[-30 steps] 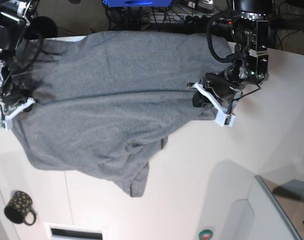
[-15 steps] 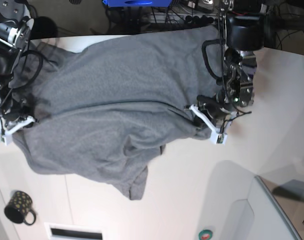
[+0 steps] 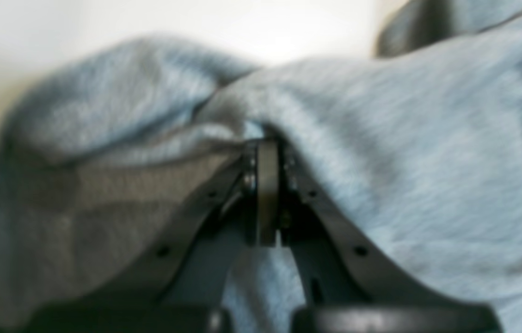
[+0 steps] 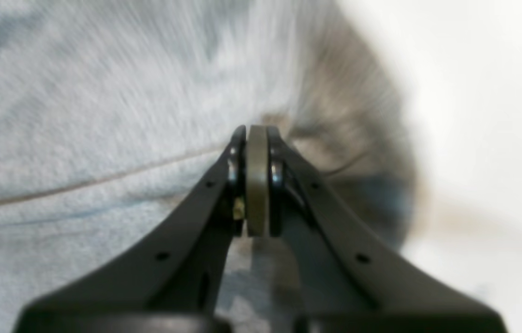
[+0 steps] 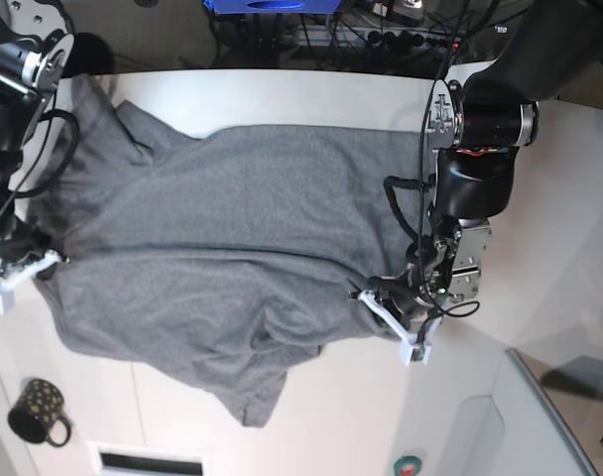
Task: Layout the t-shirt on the table in an organized manner, then fold the t-shirt properly
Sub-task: 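Lower both grippers and grasp the shirt's side edges, then lift the grey shirt with both grippers and swing it over the table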
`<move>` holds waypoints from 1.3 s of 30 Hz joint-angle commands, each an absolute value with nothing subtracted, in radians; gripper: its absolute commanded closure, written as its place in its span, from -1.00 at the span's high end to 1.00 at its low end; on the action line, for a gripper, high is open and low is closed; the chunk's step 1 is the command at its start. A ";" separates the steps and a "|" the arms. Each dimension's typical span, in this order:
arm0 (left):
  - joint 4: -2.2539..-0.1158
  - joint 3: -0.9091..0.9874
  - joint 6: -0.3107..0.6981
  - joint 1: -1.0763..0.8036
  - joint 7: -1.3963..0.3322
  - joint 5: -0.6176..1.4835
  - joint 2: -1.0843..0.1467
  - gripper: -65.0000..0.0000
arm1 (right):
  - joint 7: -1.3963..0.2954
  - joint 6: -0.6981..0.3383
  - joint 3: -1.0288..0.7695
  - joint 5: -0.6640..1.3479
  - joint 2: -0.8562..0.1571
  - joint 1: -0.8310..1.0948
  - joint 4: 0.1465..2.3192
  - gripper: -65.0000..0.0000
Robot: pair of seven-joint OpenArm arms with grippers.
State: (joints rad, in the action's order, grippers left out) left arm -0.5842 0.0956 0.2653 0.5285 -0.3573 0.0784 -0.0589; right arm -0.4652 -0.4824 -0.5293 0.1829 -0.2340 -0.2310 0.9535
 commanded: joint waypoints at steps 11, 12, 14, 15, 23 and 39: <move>-1.165 0.298 0.266 0.248 -0.536 0.087 -0.087 -1.00 | -0.440 -0.536 -0.567 0.199 -0.295 -0.159 1.099 -0.06; -1.173 0.340 0.268 0.234 -0.536 0.087 -0.088 -1.00 | -0.440 -0.538 -0.573 0.199 -0.312 -0.182 1.047 0.16; -1.179 0.400 0.271 0.202 -0.535 0.087 -0.090 -0.71 | -0.437 -0.538 -0.575 0.199 -0.348 -0.211 0.958 0.50; -1.181 0.420 0.272 0.186 -0.535 0.087 -0.094 -0.41 | -0.418 -0.538 -0.575 0.199 -0.361 -0.219 0.917 0.57; -1.168 0.424 0.272 0.120 -0.529 0.087 -0.124 0.62 | -0.344 -0.659 -0.576 0.199 -0.369 -0.213 0.803 0.56; -0.871 0.423 0.315 0.176 -0.395 0.087 -0.116 0.10 | -0.340 -0.664 -0.572 0.199 -0.355 -0.197 0.740 0.56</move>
State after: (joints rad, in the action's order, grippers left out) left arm -0.8814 0.4259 0.3016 0.1799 -0.3191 0.0898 -0.1230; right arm -0.3481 -0.6495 -0.5716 0.1905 -0.3378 -0.1818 0.7261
